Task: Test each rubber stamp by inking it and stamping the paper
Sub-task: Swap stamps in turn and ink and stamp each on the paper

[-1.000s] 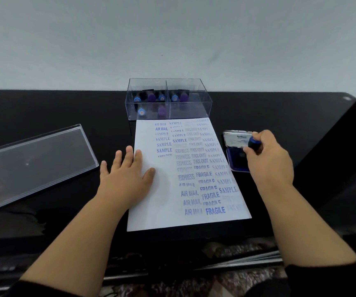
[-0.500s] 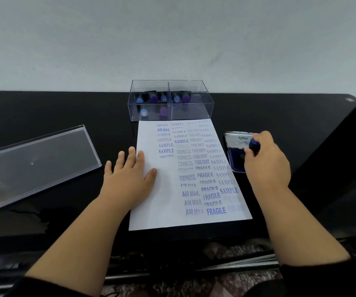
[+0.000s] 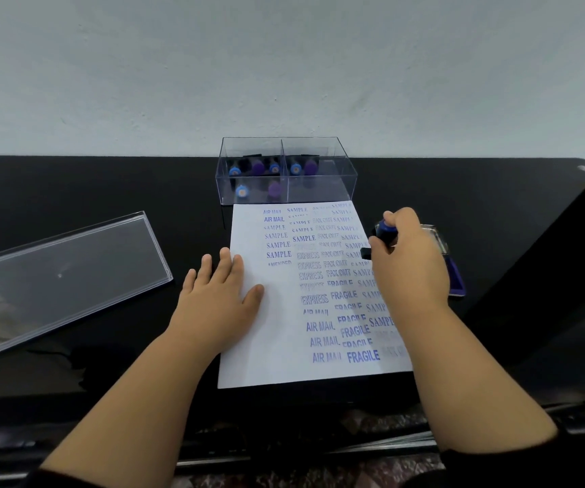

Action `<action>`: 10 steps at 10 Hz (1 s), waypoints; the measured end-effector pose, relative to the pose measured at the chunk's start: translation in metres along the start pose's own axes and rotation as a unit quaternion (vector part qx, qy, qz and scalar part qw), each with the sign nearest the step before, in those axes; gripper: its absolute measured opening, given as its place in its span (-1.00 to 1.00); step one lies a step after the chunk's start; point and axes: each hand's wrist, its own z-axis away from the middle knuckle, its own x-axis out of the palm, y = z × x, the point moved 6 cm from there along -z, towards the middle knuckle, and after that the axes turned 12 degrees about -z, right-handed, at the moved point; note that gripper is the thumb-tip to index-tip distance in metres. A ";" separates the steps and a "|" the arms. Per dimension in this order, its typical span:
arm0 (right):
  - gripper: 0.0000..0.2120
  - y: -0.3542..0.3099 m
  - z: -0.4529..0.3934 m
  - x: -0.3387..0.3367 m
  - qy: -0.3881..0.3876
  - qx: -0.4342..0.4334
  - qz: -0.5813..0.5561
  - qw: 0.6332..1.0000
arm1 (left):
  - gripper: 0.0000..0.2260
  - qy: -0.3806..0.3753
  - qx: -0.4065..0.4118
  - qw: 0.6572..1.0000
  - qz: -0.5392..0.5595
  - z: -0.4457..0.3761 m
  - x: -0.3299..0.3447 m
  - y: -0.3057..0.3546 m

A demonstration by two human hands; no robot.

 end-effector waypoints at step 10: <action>-0.85 -0.043 0.023 0.092 -0.155 -0.076 -0.013 0.985 | -0.43 -0.018 0.012 1.000 0.003 -0.002 0.004 -0.002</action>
